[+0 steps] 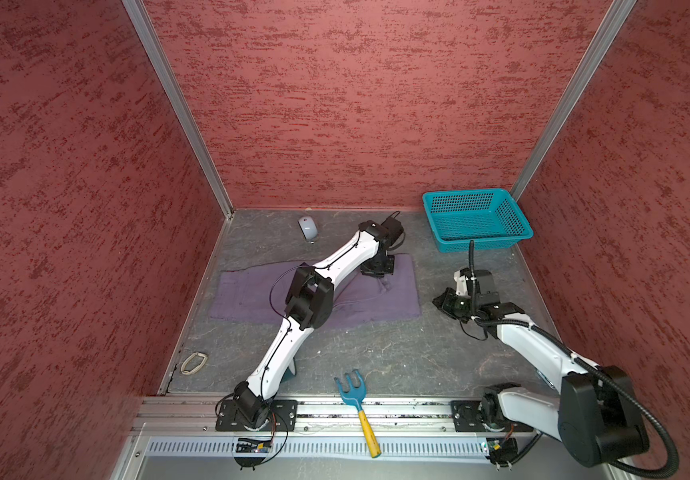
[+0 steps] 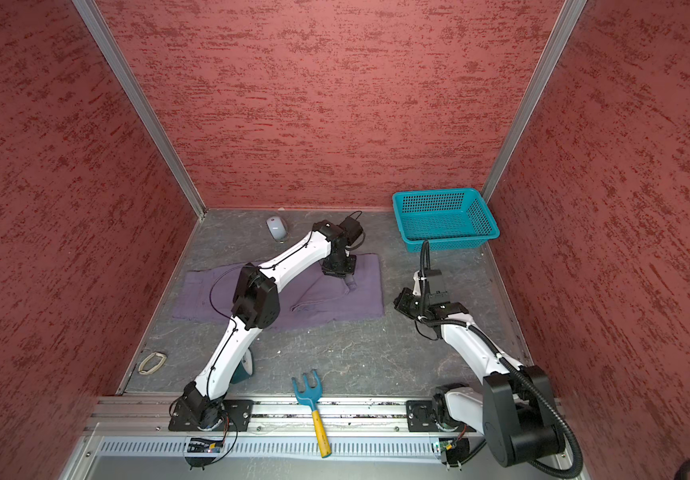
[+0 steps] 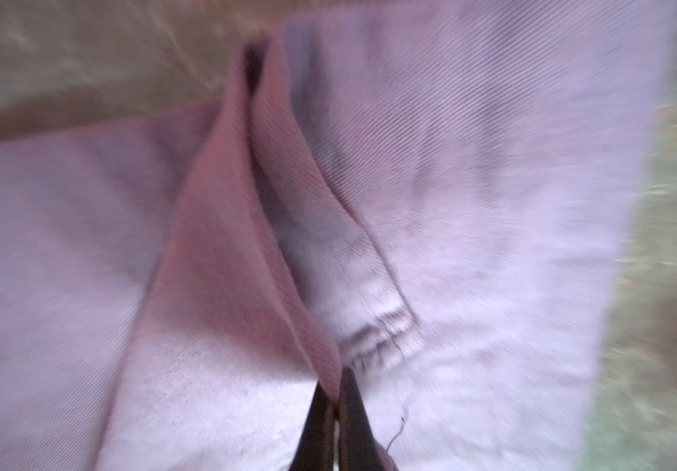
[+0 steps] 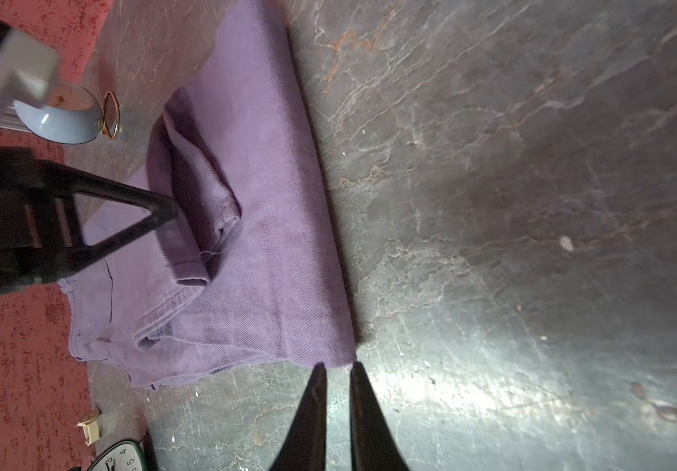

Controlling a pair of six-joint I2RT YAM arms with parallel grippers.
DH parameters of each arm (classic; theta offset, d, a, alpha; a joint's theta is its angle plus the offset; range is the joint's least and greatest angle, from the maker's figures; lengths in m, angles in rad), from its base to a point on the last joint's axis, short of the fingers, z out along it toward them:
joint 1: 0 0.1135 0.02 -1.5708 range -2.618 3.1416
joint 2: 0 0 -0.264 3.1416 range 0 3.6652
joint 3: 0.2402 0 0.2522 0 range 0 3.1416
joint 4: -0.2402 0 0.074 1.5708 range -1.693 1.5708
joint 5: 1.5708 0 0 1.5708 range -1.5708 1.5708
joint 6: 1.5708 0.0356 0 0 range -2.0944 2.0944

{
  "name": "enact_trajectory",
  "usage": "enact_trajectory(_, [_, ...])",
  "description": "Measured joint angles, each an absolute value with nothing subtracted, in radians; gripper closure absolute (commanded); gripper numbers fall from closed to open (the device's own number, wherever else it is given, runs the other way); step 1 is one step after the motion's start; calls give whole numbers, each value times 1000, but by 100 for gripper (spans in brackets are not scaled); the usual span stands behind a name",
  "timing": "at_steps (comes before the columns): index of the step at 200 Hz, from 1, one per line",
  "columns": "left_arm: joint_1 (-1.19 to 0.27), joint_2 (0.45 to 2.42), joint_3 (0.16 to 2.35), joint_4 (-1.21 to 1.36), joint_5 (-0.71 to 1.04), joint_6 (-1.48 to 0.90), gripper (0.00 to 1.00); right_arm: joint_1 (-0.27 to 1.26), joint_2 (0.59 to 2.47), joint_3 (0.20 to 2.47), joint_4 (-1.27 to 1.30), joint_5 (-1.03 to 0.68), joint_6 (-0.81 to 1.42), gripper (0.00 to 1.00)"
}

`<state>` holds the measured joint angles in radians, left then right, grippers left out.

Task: Fold and stack the trousers
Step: 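Press the folded trousers flat with the left gripper while right withdraws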

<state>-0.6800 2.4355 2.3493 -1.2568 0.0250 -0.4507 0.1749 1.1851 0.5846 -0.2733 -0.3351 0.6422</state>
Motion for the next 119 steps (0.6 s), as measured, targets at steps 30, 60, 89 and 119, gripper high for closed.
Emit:
enact_trajectory(30, [-669,2363,2349,-1221,36,-454,40,175,1180,579,-273,-334,642,86])
enact_trajectory(60, [-679,2385,2349,-1211,49,-459,34,175,1180,579,-273,-332,638,86])
enact_trajectory(89, [-703,2444,2349,-1212,51,-459,33,175,1180,579,-274,-328,634,86])
enact_trajectory(119, [-720,2519,2383,-1240,47,-459,30,175,1180,579,-274,-324,628,86])
